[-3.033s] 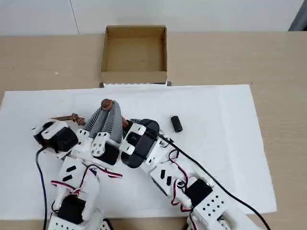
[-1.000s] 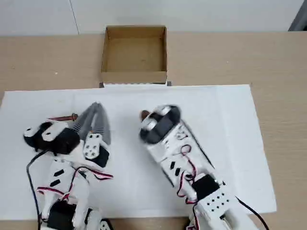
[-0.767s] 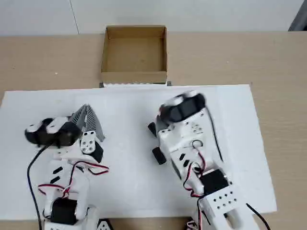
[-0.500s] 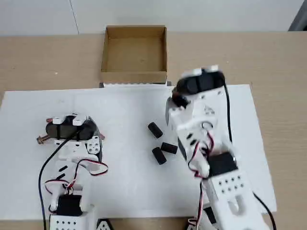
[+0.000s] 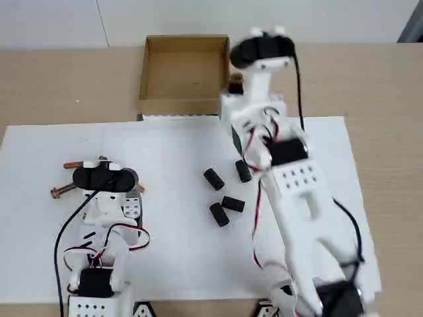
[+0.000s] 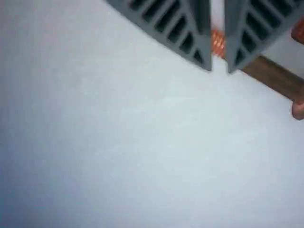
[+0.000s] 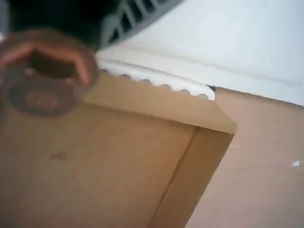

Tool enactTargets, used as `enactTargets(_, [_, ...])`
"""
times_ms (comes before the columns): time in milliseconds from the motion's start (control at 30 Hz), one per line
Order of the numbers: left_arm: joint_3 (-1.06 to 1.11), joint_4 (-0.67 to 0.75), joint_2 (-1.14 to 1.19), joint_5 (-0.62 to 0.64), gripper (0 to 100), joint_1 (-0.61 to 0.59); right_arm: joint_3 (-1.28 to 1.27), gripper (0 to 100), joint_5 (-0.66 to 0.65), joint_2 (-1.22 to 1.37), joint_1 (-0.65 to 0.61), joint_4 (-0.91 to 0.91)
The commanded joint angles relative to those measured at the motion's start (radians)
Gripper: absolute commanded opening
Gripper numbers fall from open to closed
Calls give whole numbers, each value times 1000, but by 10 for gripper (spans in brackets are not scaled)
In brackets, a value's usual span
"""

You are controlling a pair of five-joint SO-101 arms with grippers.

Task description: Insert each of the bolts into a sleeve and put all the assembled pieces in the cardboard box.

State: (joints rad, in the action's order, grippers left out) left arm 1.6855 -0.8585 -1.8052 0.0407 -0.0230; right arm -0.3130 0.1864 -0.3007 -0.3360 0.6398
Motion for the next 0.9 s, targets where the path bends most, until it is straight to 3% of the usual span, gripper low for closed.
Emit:
enactTargets(0, [-5, -23, -9, 0, 6, -2, 224, 3, -72, 128, 10, -5])
enactTargets(633, [-5, -25, -11, 0, 6, -2, 997, 7, -318, 951, 8, -5])
enactTargets(800, [-5, -25, -11, 0, 6, -2, 1102, 152, -330, 1070, 5, 2])
enactTargets(867, [-5, -25, -11, 0, 6, -2, 1115, 157, -330, 1090, 5, 2])
